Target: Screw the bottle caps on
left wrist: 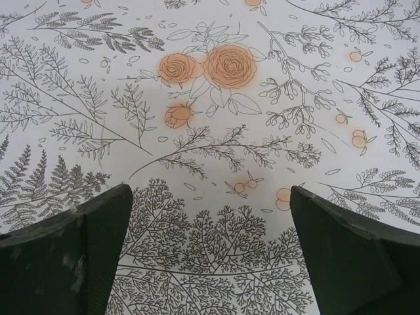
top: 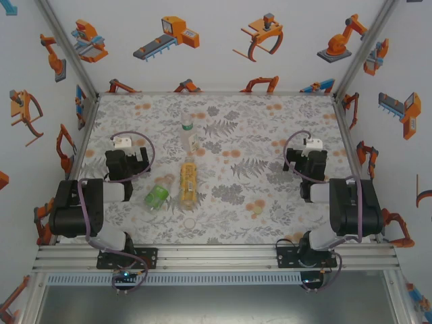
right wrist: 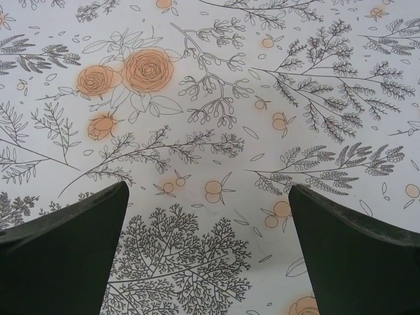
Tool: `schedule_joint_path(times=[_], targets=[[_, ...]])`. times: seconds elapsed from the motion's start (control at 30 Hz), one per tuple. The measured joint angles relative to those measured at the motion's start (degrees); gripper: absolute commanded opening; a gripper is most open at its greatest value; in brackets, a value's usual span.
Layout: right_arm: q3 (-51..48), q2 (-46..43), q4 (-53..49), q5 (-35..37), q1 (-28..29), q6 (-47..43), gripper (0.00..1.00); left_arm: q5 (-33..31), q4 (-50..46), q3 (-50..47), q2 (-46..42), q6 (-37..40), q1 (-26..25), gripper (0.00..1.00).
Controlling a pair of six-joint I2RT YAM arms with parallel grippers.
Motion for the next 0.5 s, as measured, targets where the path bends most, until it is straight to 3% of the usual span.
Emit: schedule_joint_path(times=[0.5], targets=[[0.0,0.0,0.0,-0.61,0.0,-0.15,0.99,0.0,0.0,0.0,0.0,-0.02,0.0,0.97]])
